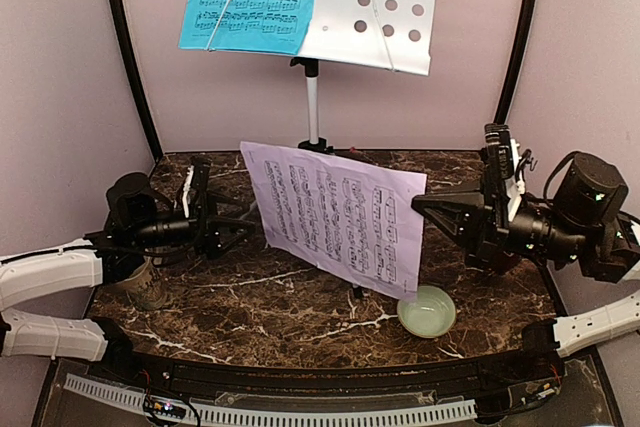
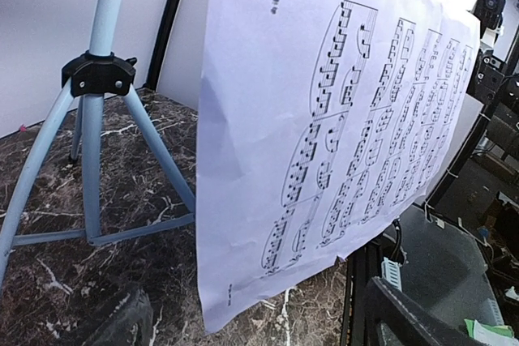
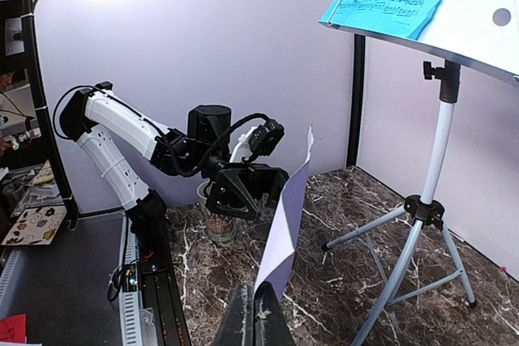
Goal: Set up the instrument practice props
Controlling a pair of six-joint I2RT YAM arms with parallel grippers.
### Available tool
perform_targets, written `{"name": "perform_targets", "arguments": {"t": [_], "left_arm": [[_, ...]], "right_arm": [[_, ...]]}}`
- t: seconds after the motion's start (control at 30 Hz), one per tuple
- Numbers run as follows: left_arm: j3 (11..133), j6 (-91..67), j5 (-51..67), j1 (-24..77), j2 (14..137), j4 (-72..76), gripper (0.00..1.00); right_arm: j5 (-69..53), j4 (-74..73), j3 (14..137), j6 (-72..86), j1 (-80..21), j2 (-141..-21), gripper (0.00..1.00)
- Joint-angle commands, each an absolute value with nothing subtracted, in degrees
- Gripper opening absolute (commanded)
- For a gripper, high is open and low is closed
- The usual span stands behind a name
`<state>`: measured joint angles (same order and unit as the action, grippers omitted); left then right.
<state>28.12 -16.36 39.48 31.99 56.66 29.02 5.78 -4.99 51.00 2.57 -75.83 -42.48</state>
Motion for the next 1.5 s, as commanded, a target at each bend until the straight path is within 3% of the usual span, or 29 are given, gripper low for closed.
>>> {"name": "perform_targets", "arguments": {"t": [0.0,0.13,0.43,0.53,0.67,0.83,0.93,1.07,1.13,1.27,1.37,1.47], "left_arm": [[30.83,-18.39,44.93,31.86,59.59,35.92,0.92],[31.28,-20.93,45.52,31.90,62.24,41.41,0.88],[32.90,-24.87,47.13,31.90,69.03,49.16,0.93],[33.69,-29.42,50.31,31.86,71.03,56.34,0.81],[34.30,-34.94,52.71,32.23,71.80,63.78,0.53],[35.00,-37.18,54.51,34.69,70.31,66.77,0.30],[36.28,-33.75,53.46,36.88,68.47,61.15,0.27],[37.86,-27.91,51.33,38.22,67.33,53.03,0.31],[38.20,-27.06,50.14,38.31,67.45,51.30,0.26],[39.23,-22.64,46.25,38.27,64.45,43.98,0.00],[41.19,-16.99,43.98,38.27,60.67,34.76,0.00],[46.04,-7.37,42.93,38.21,57.84,17.84,0.00]], "right_arm": [[4.26,-4.61,53.06,3.25,-76.20,-41.60,0.00],[3.83,-5.22,53.66,3.30,-76.20,-41.29,0.00],[3.91,-6.02,54.37,3.98,-76.20,-39.66,0.00],[5.13,-6.03,53.75,4.07,-76.20,-38.87,0.00],[6.72,-4.56,51.36,4.79,-76.20,-36.71,0.00],[8.68,-2.09,48.48,5.48,-76.20,-34.63,0.00],[8.67,-0.92,47.63,5.70,-76.20,-34.58,0.00],[8.20,-1.11,48.52,5.63,-76.21,-35.07,0.00],[8.28,-1.64,48.95,5.62,-76.22,-34.94,0.00],[10.78,-1.82,47.26,6.03,-76.20,-33.60,0.00],[15.03,-2.83,45.65,6.62,-76.23,-33.06,0.01],[24.46,-8.62,45.38,8.35,-76.20,-33.49,0.40]]}}
